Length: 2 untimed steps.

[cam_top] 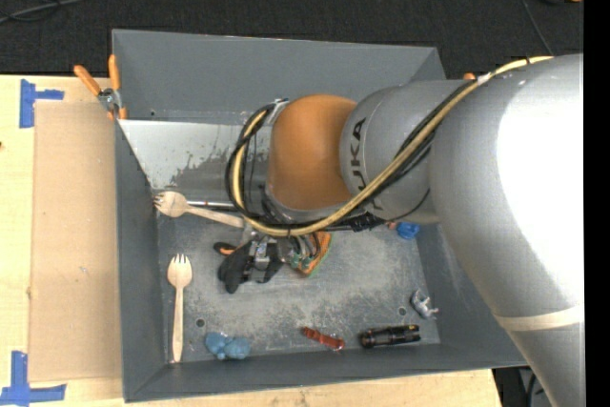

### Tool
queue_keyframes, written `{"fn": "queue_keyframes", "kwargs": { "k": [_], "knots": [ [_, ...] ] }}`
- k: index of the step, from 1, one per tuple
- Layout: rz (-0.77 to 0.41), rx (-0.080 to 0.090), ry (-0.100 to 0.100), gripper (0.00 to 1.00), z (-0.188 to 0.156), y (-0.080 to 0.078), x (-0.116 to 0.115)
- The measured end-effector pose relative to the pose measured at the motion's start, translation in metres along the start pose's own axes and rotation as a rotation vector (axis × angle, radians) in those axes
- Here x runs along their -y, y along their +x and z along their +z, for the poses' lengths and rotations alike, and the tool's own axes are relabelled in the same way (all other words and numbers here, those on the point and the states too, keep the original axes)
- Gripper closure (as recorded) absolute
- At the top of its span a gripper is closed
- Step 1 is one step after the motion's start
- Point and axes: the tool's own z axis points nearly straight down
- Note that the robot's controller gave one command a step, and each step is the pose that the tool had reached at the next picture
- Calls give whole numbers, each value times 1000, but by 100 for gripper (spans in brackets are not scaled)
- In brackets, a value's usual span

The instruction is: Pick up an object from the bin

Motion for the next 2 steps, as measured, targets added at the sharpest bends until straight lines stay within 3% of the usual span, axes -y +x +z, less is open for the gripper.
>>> {"fn": "queue_keyframes", "kwargs": {
  "k": [1,2],
  "knots": [
    [-21,-4,1,100,-68,8,-6],
    [-39,-8,2,100,-139,4,-2]
  ]
}}
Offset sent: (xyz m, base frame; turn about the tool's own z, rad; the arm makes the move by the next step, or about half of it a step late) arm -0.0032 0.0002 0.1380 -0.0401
